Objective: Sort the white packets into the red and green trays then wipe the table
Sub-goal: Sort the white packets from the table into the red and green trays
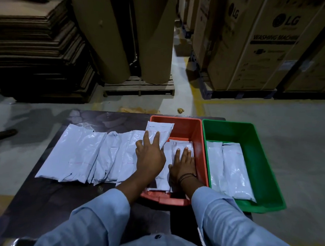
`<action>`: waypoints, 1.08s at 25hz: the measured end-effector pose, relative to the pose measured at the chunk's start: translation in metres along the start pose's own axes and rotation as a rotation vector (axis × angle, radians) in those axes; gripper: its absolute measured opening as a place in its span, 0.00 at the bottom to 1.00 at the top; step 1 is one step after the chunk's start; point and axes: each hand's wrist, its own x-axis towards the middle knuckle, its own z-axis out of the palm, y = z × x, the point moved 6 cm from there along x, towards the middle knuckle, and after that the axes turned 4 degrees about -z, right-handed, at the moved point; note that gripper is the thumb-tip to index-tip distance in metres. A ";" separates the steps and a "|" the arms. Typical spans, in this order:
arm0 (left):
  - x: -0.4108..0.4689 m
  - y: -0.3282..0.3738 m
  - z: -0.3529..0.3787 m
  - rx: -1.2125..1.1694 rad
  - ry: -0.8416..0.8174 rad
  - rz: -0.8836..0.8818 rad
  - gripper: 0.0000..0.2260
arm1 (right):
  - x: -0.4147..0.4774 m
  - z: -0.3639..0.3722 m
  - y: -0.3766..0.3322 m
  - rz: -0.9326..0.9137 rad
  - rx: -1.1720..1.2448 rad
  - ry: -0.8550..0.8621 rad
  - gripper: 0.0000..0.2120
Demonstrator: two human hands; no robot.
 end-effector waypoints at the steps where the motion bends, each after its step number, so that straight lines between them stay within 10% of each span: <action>1: -0.001 0.002 0.001 -0.002 -0.002 0.003 0.27 | -0.001 -0.001 0.000 -0.008 0.015 -0.025 0.36; 19: -0.021 0.002 0.096 0.251 -0.166 -0.058 0.32 | -0.029 -0.088 0.031 -0.094 0.389 0.266 0.34; 27: -0.008 -0.010 0.123 0.399 -0.312 0.183 0.33 | -0.029 -0.081 0.021 -0.116 0.379 0.208 0.35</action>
